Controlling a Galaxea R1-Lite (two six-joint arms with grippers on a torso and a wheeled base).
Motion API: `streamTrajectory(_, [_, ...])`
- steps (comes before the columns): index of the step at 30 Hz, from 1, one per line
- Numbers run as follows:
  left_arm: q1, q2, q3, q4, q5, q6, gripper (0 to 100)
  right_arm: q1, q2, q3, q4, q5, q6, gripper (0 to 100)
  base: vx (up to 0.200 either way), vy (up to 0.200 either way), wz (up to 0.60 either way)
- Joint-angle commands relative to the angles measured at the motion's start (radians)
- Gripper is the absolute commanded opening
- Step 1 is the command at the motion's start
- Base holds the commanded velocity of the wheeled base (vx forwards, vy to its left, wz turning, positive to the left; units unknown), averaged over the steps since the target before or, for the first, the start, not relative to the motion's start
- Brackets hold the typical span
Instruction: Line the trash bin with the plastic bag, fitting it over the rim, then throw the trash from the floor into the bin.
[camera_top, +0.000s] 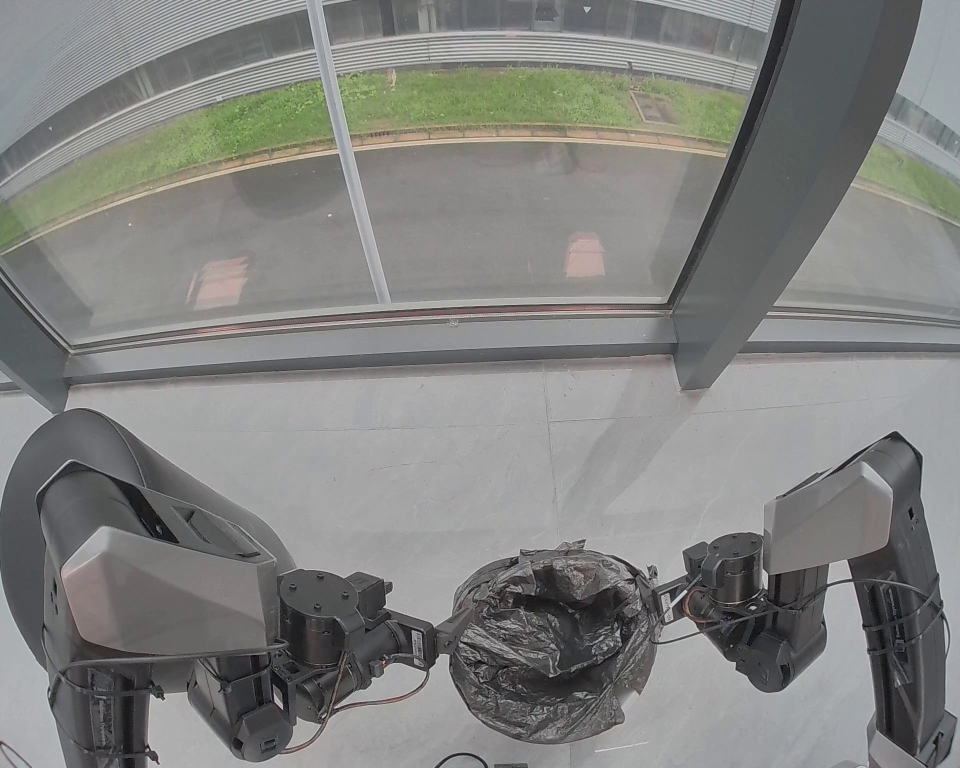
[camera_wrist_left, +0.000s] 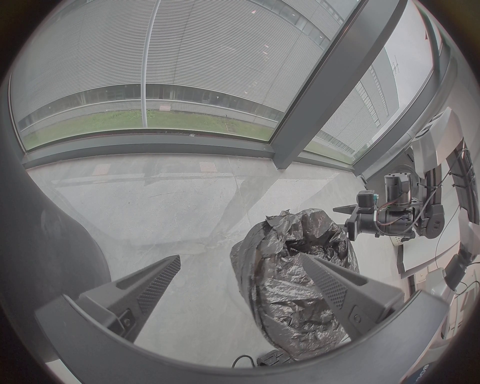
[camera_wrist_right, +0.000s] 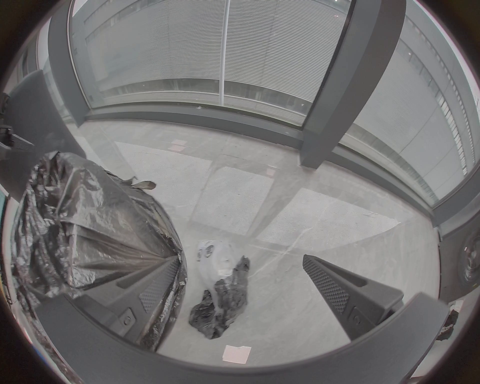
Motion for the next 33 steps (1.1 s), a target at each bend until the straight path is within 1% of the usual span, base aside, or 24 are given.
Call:
streamTrajectory(1, [0.0,0.001,-0.001,-0.001,0.001,0.0,100,0.028,-0.06,0.063,-0.018,0.046,0.019,100,0.0,0.0,0.0])
streamTrajectory(3, [0.0,0.0,0.001,-0.001,0.001,0.0,100,0.031,-0.084,0.114,-0.018,0.09,0.029,100,0.0,0.0,0.0])
streamTrajectory(5, [0.0,0.0,0.001,-0.001,0.002,0.0,100,0.031,-0.124,0.169,-0.018,0.164,0.033,100,0.0,0.0,0.0])
streamTrajectory(6, [0.0,0.0,0.001,-0.001,0.002,0.0,100,0.03,-0.133,0.175,-0.018,0.175,0.033,100,0.0,0.0,0.0])
streamTrajectory(7, [0.002,0.0,-0.001,-0.001,0.001,-0.002,100,0.028,-0.176,0.21,-0.018,0.218,0.035,100,0.0,0.0,0.0])
streamTrajectory(8, [0.0,0.001,-0.002,-0.001,0.001,-0.002,100,0.027,-0.196,0.22,-0.018,0.227,0.033,100,0.0,0.0,0.0])
streamTrajectory(13, [-0.003,0.0,-0.005,-0.001,0.002,-0.002,100,0.023,-0.242,0.226,-0.018,0.227,0.033,100,0.0,0.0,0.0])
streamTrajectory(17, [-0.001,-0.005,-0.002,-0.001,0.002,-0.003,100,0.059,-0.27,0.233,-0.018,0.233,0.03,100,0.0,0.0,0.0])
streamTrajectory(18, [0.0,-0.008,-0.001,-0.001,0.002,-0.003,100,0.108,-0.287,0.223,-0.018,0.228,0.033,100,0.0,0.0,0.0])
streamTrajectory(19, [0.0,-0.008,-0.001,-0.001,0.002,-0.003,100,0.108,-0.287,0.223,-0.018,0.228,0.033,100,0.0,0.0,0.0])
streamTrajectory(20, [0.0,-0.009,0.001,-0.001,0.002,-0.005,100,0.165,-0.281,0.181,-0.018,0.221,0.029,100,0.0,0.0,0.0])
streamTrajectory(21, [0.0,-0.009,0.001,-0.001,0.002,-0.008,100,0.189,-0.277,0.155,-0.015,0.212,0.027,100,0.0,0.0,0.0])
streamTrajectory(23, [0.0,-0.008,0.001,-0.001,0.002,-0.014,100,0.247,-0.259,0.092,0.016,0.178,0.025,100,0.0,0.0,0.0])
streamTrajectory(25, [0.0,-0.008,0.002,-0.001,0.002,-0.019,100,0.29,-0.241,0.022,0.079,0.13,0.024,100,0.0,0.0,0.0])
streamTrajectory(29, [-0.001,-0.011,0.009,-0.001,0.002,-0.023,100,0.349,-0.239,-0.072,0.186,0.106,0.025,100,0.0,0.0,0.0])
streamTrajectory(31, [-0.004,-0.011,0.012,-0.001,0.004,-0.02,100,0.359,-0.242,-0.093,0.202,0.104,0.027,100,0.0,0.0,0.0])
streamTrajectory(33, [-0.024,-0.002,0.015,-0.001,0.008,0.001,100,0.359,-0.245,-0.098,0.198,0.103,0.032,100,0.0,0.0,0.0])
